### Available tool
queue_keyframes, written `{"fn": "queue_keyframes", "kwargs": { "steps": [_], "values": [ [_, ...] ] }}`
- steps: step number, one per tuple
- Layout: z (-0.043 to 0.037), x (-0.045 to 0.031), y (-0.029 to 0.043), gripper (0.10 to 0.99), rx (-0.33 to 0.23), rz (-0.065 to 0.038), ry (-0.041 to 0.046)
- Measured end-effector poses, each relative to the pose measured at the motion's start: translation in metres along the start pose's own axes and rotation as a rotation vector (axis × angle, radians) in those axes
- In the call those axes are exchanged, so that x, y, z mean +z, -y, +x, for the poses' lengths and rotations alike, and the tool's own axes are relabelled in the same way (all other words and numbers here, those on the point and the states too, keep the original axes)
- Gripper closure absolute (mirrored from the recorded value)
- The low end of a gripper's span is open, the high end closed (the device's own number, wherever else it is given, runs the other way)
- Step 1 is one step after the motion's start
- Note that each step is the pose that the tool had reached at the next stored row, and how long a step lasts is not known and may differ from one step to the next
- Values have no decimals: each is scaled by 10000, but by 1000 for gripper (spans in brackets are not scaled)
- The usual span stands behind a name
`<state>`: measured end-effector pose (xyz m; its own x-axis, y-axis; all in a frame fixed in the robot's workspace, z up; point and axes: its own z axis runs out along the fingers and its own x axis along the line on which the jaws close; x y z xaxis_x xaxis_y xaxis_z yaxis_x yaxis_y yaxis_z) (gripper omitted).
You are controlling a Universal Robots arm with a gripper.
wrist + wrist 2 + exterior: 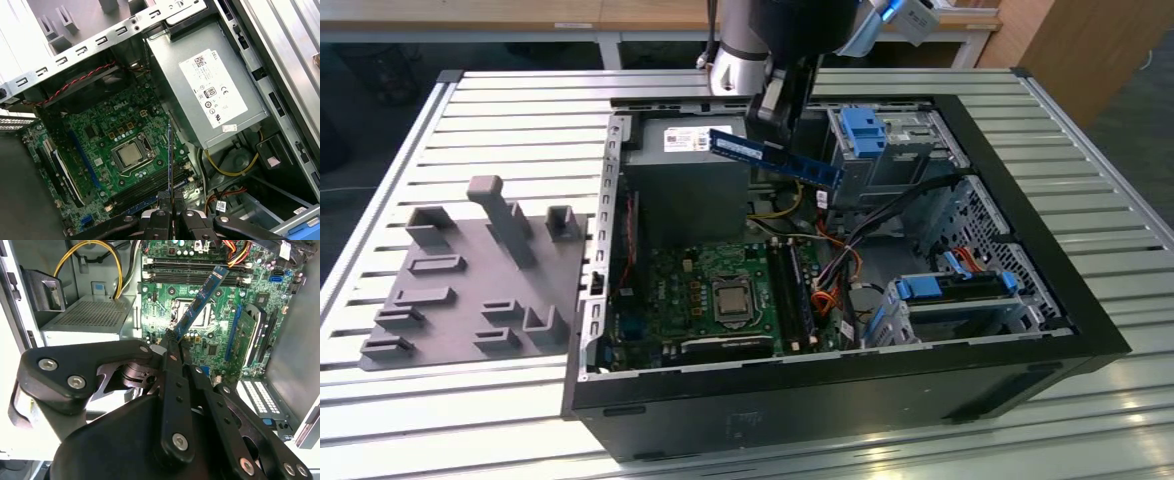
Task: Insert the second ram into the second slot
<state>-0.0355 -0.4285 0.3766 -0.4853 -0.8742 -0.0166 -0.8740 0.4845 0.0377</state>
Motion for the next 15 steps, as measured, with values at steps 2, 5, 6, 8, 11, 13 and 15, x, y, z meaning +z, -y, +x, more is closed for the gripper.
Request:
{"fn": "queue_keyframes", "kwargs": {
  "steps": [2, 5, 6, 8, 11, 13, 15],
  "values": [
    [0, 0, 0, 949, 56, 1, 2],
    [0, 0, 0, 949, 139, 3, 5],
    [0, 0, 0, 949, 168, 3, 6],
    [0, 1, 0, 949, 226, 4, 9],
    [0, 1, 0, 949, 301, 5, 12],
    [0, 1, 0, 949, 349, 6, 13],
    [0, 1, 0, 949, 398, 7, 15]
  ]
}}
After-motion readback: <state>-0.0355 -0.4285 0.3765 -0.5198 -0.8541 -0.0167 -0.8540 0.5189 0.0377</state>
